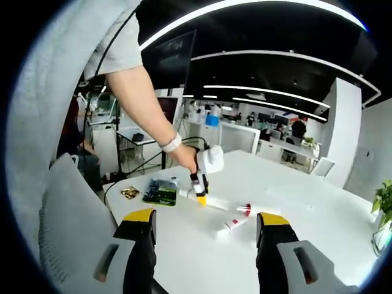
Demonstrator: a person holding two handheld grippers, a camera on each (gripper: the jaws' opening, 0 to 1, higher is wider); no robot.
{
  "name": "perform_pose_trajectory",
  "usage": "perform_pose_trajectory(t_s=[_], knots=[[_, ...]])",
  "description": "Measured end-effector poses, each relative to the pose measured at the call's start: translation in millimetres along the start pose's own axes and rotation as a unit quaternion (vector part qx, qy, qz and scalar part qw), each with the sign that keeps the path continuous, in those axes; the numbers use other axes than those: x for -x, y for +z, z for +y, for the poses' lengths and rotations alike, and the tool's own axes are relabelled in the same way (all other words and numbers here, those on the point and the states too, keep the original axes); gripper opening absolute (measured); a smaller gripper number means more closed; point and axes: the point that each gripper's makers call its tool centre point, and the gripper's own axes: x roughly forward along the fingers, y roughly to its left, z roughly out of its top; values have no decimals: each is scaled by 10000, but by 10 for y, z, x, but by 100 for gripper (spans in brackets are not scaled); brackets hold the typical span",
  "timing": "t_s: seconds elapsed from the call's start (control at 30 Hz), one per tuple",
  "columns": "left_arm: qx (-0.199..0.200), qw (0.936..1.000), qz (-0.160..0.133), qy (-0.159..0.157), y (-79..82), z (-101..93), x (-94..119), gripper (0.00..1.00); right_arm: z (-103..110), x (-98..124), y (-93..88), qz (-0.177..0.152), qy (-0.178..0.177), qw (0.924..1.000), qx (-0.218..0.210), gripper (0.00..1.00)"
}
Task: Arrange the skincare products in the storage area until every visible bottle or jar stands upright without overlapping.
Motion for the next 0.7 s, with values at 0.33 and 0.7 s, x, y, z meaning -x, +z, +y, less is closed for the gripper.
perform_pose_trajectory(t_s=[0.33,0.7], knots=[[-46,9998,128,-176,-36,-73,49,24,-1,-5,-14,47,8,10000,11,62],[760,9933,-827,-266,305,-90,444,24,36,-11,1,21,67,9999,80,63]])
